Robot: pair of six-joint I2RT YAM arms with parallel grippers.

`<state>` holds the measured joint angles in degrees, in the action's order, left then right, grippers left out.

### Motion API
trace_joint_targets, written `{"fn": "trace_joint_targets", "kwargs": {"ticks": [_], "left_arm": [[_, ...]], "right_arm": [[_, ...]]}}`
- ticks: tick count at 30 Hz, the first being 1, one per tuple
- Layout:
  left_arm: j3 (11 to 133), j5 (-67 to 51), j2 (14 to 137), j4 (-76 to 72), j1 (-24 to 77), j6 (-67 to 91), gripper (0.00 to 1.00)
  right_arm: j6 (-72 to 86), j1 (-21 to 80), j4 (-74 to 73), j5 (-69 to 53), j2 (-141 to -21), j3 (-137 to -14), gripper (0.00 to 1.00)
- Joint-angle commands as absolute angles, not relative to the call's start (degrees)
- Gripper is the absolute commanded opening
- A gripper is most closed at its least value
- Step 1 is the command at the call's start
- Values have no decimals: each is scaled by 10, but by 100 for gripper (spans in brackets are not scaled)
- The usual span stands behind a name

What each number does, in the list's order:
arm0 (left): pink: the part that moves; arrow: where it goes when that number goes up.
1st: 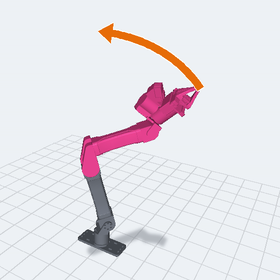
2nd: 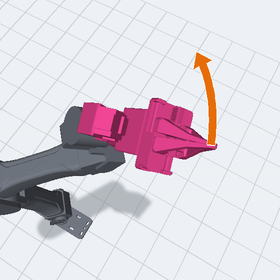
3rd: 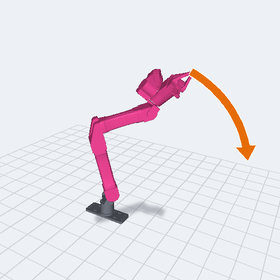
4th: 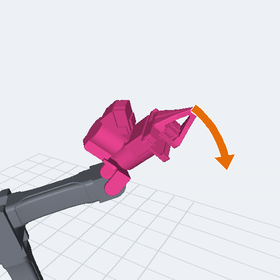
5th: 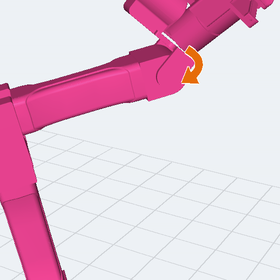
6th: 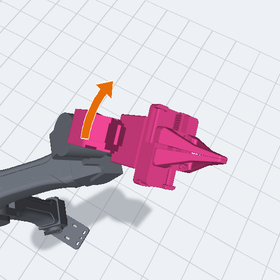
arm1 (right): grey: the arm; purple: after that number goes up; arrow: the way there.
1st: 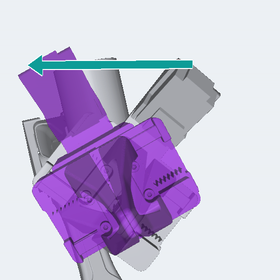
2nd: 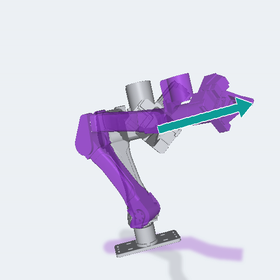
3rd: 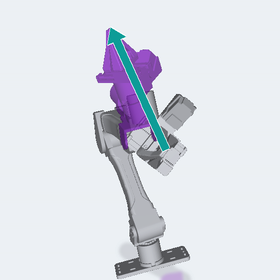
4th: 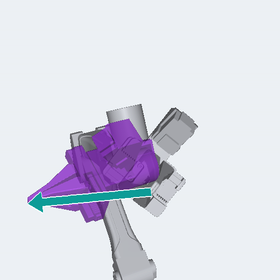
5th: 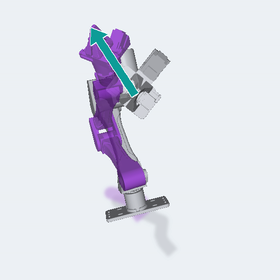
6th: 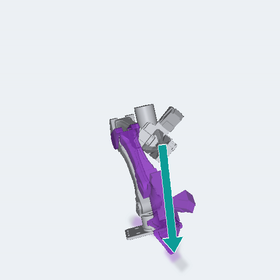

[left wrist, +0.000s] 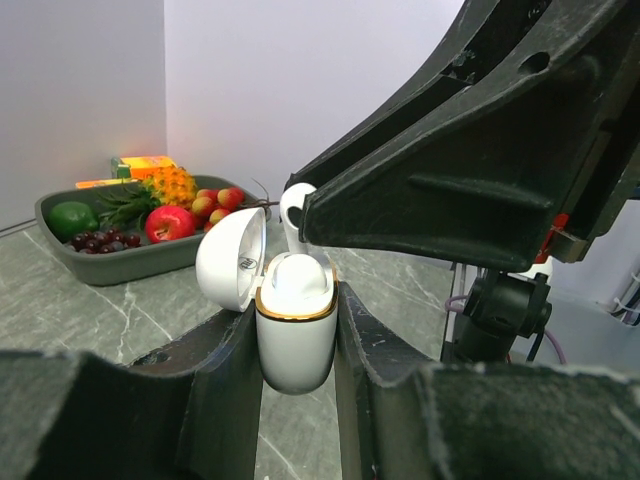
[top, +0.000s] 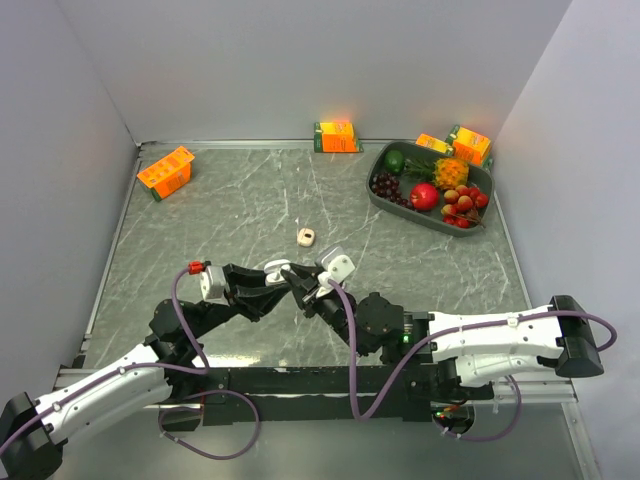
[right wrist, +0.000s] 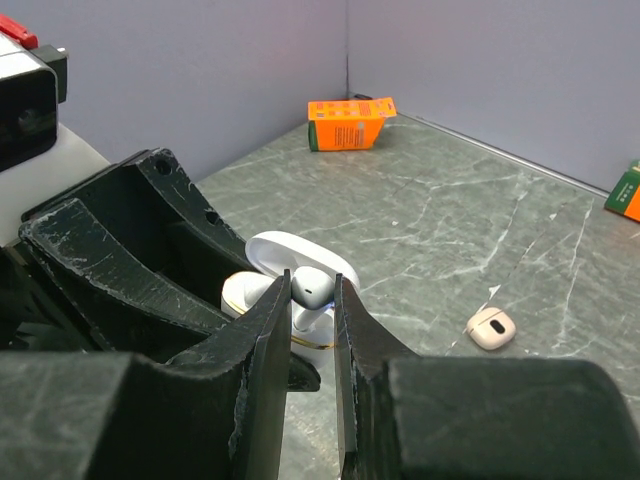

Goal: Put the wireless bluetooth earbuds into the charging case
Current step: Place the earbud in the charging case.

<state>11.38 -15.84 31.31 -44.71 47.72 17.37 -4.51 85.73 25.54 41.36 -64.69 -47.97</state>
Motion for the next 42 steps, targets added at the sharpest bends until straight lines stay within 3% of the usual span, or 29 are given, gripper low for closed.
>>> {"fn": "trace_joint_targets", "kwargs": {"ticks": [1,42], "left_arm": [[131,-163,305,-474,479,179,1],[142,-147,315,-469,479,185,1]], "right_arm": [[-44,861,253,432,-654,-506,0],[-95,867,244,442,-644,-496,0]]}}
